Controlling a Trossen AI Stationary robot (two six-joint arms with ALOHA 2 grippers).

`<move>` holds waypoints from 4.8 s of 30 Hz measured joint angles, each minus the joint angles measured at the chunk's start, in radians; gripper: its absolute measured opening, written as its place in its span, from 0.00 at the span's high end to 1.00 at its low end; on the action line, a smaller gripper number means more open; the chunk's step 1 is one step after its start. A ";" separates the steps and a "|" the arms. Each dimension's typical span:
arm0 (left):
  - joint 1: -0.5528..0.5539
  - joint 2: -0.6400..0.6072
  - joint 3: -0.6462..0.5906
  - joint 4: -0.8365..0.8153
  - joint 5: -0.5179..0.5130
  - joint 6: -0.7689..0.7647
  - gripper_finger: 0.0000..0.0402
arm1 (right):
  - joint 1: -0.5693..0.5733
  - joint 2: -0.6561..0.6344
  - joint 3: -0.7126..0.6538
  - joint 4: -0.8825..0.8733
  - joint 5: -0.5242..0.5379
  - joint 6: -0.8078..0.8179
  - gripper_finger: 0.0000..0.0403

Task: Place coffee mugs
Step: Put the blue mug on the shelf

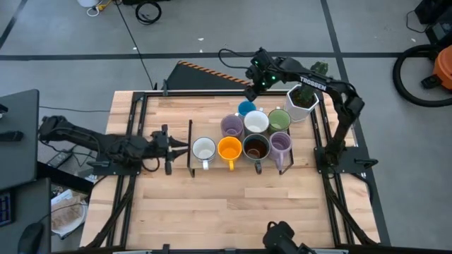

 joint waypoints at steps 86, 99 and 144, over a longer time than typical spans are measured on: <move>-0.035 0.002 -0.166 0.148 -0.097 -0.001 0.78 | 0.065 0.202 0.007 -0.085 0.010 0.017 0.78; -0.035 0.002 -0.165 0.148 -0.096 -0.001 0.78 | 0.066 0.202 0.007 -0.080 -0.042 0.014 0.94; -0.035 0.002 -0.165 0.143 -0.096 -0.001 0.78 | 0.103 0.202 0.475 -0.163 -0.068 0.008 0.94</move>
